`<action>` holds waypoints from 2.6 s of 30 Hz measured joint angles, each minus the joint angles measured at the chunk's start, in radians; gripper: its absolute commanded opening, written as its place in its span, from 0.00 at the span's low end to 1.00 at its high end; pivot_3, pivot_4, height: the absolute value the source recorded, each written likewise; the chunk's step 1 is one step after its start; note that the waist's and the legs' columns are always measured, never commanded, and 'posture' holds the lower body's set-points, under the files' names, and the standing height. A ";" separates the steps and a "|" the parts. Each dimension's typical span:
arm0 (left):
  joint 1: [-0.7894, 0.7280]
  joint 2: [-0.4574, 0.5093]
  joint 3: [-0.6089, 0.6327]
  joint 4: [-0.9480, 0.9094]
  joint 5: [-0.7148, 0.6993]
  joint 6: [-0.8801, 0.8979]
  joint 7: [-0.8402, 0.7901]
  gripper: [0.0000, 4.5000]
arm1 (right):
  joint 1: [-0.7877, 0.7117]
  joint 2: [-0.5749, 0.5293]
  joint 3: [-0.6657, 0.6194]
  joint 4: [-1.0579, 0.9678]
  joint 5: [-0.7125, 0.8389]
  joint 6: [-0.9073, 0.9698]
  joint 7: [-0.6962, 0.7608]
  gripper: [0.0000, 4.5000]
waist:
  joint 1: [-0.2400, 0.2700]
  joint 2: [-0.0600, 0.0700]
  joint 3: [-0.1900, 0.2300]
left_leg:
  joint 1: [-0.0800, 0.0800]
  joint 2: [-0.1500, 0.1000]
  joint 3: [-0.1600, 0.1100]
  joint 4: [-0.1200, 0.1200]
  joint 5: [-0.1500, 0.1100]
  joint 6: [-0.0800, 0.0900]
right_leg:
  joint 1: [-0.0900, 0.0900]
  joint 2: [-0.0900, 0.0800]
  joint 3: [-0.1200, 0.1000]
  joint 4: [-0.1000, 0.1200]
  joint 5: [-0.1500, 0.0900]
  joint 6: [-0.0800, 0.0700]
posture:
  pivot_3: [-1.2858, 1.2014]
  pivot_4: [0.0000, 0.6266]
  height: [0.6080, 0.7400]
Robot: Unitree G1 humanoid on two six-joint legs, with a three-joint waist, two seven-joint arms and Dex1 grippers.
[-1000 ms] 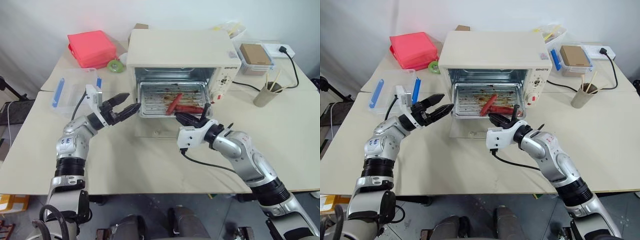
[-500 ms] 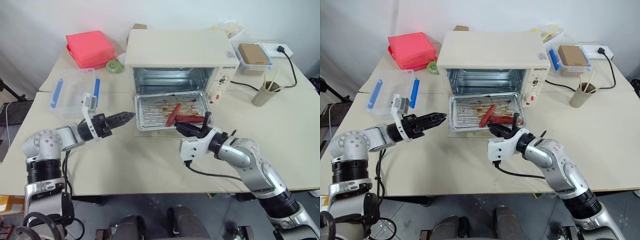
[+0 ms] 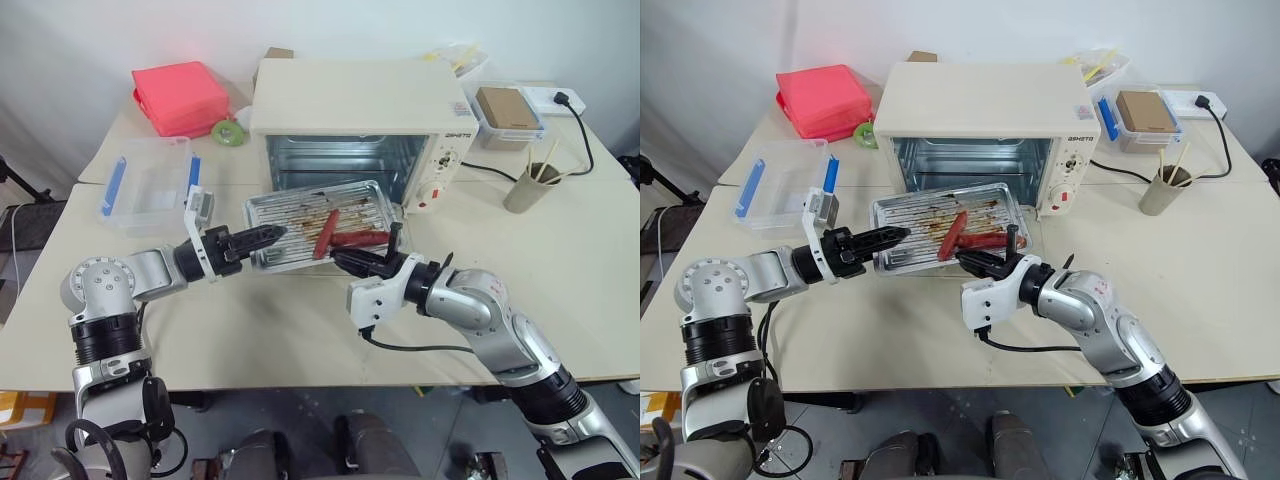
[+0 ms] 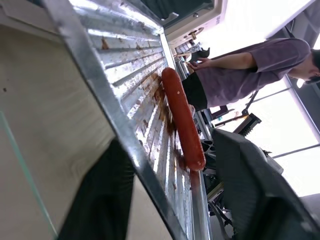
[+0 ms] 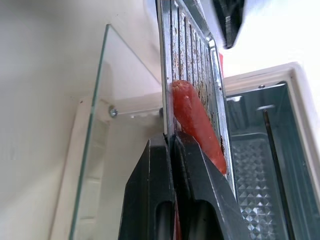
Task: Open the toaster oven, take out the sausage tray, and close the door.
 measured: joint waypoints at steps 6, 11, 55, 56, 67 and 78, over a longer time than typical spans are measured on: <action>0.000 -0.035 0.069 0.027 -0.025 0.112 0.062 0.00 | -0.001 -0.008 -0.003 0.014 0.013 -0.032 0.006 0.00 | 0.000 0.000 0.000 | 0.000 0.000 0.000 0.000 0.000 0.000 | 0.000 0.000 0.000 0.000 0.000 0.000 | 0.52 0.24 1.00; -0.004 -0.053 0.110 0.090 -0.081 0.150 0.147 0.00 | 0.001 -0.005 -0.006 0.025 0.063 -0.019 0.031 0.16 | -0.001 0.000 0.000 | 0.000 0.000 0.000 0.000 0.000 0.000 | 0.000 0.000 0.000 0.000 0.000 0.000 | 0.52 0.24 1.00; 0.759 -0.092 0.352 -0.197 -0.942 -0.305 0.637 0.00 | 0.084 0.017 -0.414 0.685 0.895 -0.056 0.477 0.01 | 0.026 -0.002 0.001 | 0.017 -0.002 -0.018 -0.001 -0.003 0.000 | 0.030 -0.001 -0.012 -0.015 -0.001 -0.002 | 0.52 0.24 1.00; 0.759 -0.099 0.361 -0.197 -0.942 -0.309 0.641 0.00 | 0.084 0.035 -0.437 0.676 0.920 -0.068 0.471 0.01 | 0.026 -0.002 0.001 | 0.017 -0.002 -0.018 -0.001 -0.003 0.000 | 0.030 -0.001 -0.012 -0.015 -0.001 -0.002 | 0.52 0.24 1.00; 0.754 -0.100 0.358 -0.194 -0.942 -0.281 0.647 0.00 | 0.049 0.047 -0.573 0.401 1.140 0.144 0.333 0.01 | 0.026 -0.002 0.001 | 0.016 -0.002 -0.022 -0.002 -0.003 0.000 | 0.031 -0.002 -0.016 -0.017 -0.001 -0.002 | 0.52 0.24 1.00; 0.602 0.062 0.117 -0.041 -0.943 -0.156 0.623 0.00 | 0.336 -0.146 -0.593 0.251 1.148 0.209 0.578 0.60 | 0.050 -0.001 0.001 | 0.014 -0.003 -0.028 -0.003 -0.004 0.001 | 0.036 -0.005 -0.023 -0.026 0.000 -0.002 | 0.52 0.24 1.00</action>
